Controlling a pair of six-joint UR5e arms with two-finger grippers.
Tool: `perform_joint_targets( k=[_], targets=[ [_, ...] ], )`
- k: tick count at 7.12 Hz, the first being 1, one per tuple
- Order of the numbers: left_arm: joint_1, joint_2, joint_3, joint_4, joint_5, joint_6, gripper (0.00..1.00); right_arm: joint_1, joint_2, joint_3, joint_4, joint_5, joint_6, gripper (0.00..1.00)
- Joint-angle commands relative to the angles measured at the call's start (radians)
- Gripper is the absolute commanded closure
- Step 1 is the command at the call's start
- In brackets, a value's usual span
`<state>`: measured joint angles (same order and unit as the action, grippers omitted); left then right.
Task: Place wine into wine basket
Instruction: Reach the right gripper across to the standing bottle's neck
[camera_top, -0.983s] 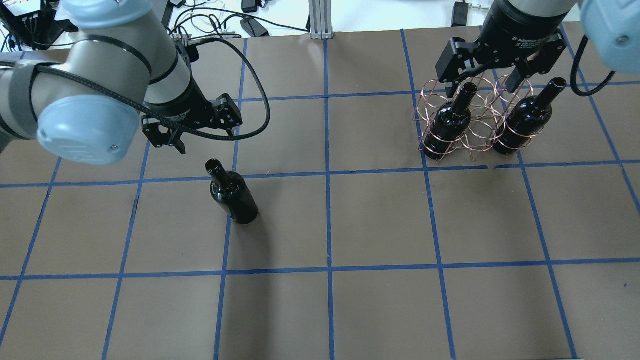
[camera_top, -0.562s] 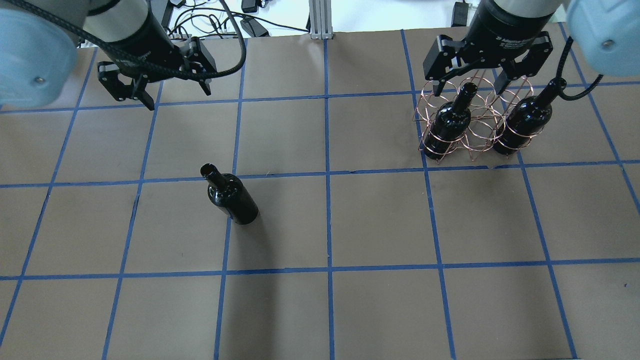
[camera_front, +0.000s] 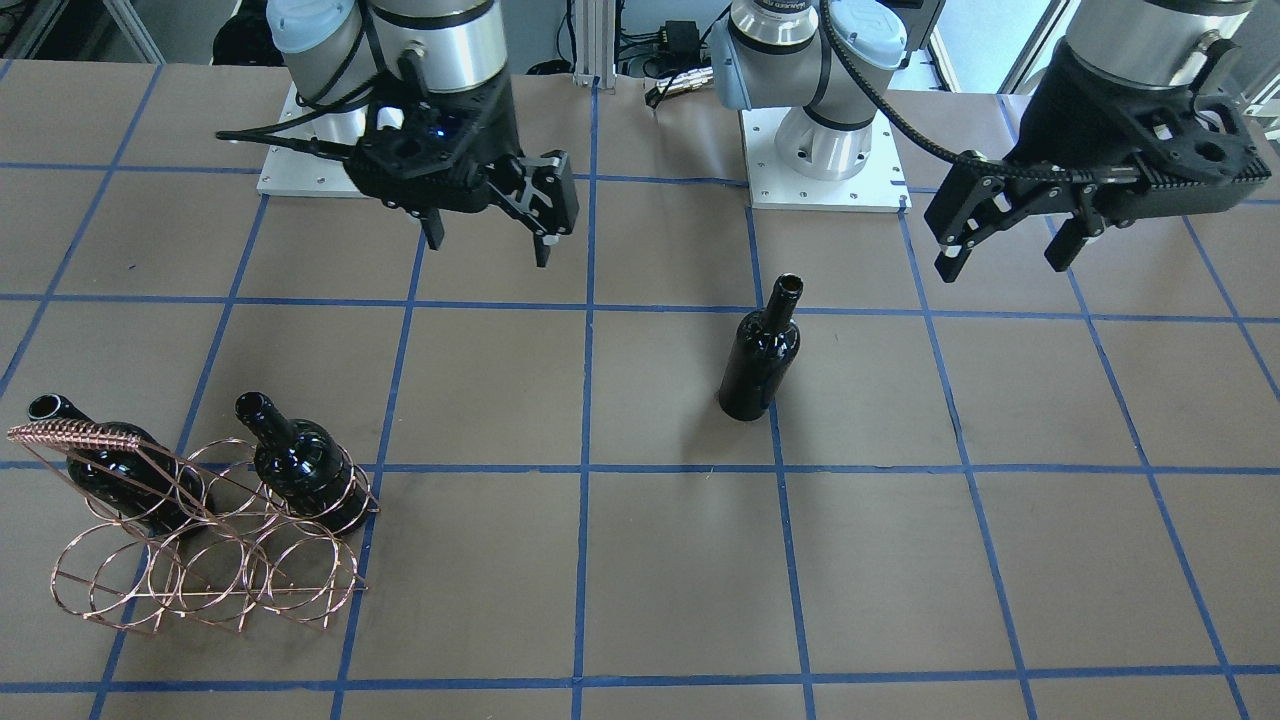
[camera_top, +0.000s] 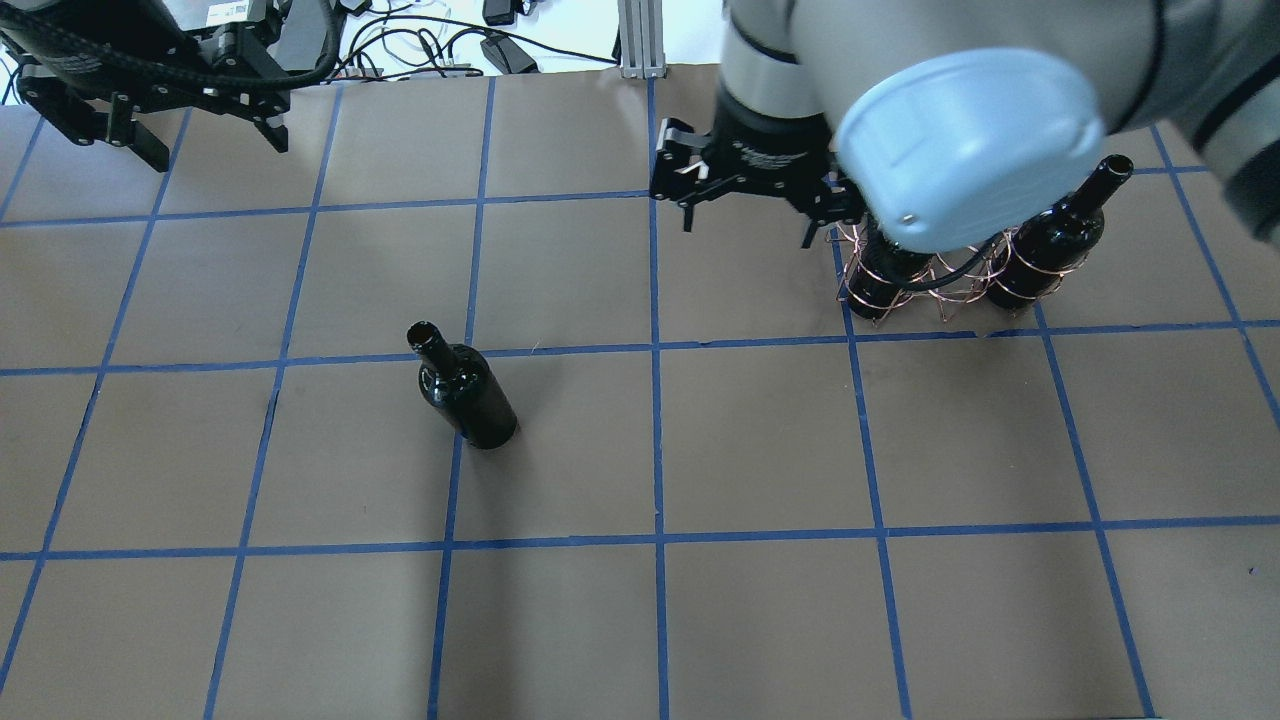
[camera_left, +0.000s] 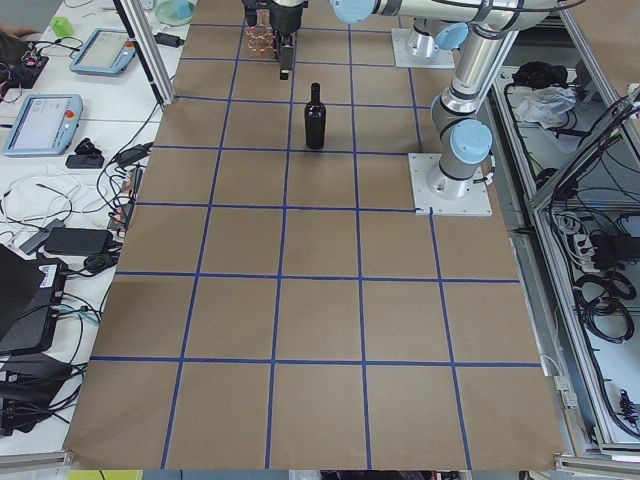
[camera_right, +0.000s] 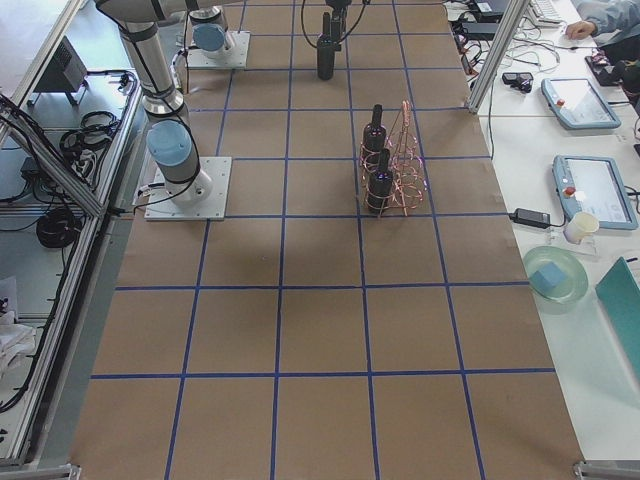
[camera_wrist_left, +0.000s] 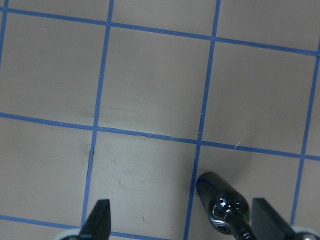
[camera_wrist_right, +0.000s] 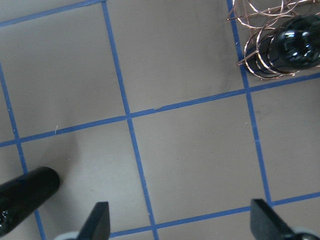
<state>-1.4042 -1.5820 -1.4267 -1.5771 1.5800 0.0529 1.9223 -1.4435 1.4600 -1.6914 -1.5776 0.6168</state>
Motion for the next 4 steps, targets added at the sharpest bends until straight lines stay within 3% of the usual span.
perform_joint_targets(
  k=[1, 2, 4],
  targets=[
    [0.114, 0.007, 0.000, -0.021, -0.006, 0.160, 0.00, 0.151, 0.153, -0.138, -0.030, -0.034, 0.283, 0.00],
    [0.132, 0.019, 0.000, -0.026, -0.005, 0.195, 0.00, 0.196, 0.199, -0.167, -0.037, -0.019, 0.405, 0.00],
    [0.143, 0.045, -0.001, -0.049, 0.008, 0.196, 0.00, 0.237, 0.233, -0.171, -0.077, 0.042, 0.480, 0.00]
  ],
)
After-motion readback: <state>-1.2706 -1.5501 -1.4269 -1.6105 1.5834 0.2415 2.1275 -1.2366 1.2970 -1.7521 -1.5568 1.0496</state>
